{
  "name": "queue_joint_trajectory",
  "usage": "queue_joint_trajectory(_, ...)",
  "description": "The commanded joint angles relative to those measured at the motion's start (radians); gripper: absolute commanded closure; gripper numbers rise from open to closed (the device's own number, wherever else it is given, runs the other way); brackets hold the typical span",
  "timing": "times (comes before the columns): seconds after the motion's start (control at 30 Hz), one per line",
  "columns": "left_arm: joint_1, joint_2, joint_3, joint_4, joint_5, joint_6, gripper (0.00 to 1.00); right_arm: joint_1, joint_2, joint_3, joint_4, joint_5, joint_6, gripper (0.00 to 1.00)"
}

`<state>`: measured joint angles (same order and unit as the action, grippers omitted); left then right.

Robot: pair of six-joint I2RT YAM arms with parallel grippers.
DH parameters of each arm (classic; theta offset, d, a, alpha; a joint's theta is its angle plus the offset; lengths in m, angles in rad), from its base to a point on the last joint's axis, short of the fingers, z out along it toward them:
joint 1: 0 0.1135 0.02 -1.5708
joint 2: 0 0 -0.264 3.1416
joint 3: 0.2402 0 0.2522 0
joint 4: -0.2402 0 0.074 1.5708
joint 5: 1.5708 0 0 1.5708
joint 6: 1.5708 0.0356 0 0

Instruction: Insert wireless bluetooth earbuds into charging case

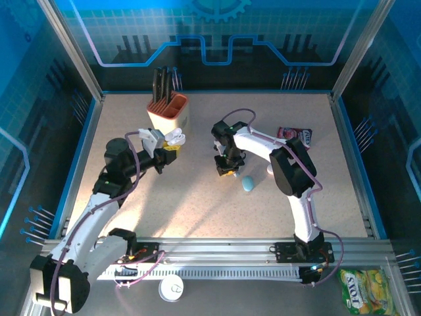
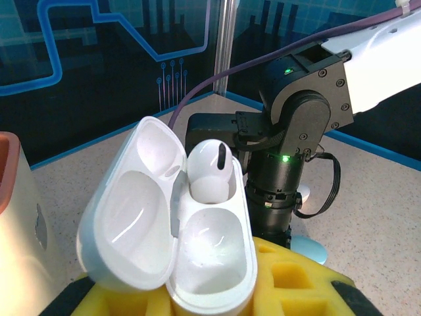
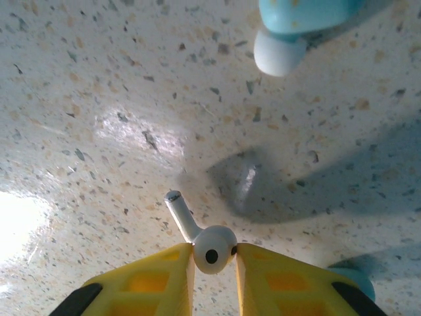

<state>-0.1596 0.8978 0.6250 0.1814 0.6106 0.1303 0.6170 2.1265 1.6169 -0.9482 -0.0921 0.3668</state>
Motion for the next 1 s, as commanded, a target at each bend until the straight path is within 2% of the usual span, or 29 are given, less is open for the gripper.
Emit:
queue_joint_trajectory(0.0,0.008,-0.008,-0.002,0.011,0.032,0.007,0.84,0.019,0.004,0.001,0.014,-0.030,0.016,0.74)
queue_joint_trajectory(0.1,0.008,-0.011,-0.001,0.001,0.032,0.009,0.84,0.032,-0.023,-0.007,0.019,-0.052,0.005,0.65)
queue_joint_trajectory(0.27,0.008,-0.001,-0.001,0.010,0.038,0.007,0.84,0.034,-0.069,-0.048,0.076,-0.088,0.005,0.59)
queue_joint_trajectory(0.73,0.007,0.001,-0.004,0.011,0.040,0.001,0.84,0.026,-0.023,-0.018,0.094,-0.053,0.048,0.60)
queue_joint_trajectory(0.97,0.007,-0.001,-0.005,0.010,0.040,0.000,0.83,0.027,0.028,0.032,0.109,-0.141,0.051,0.60)
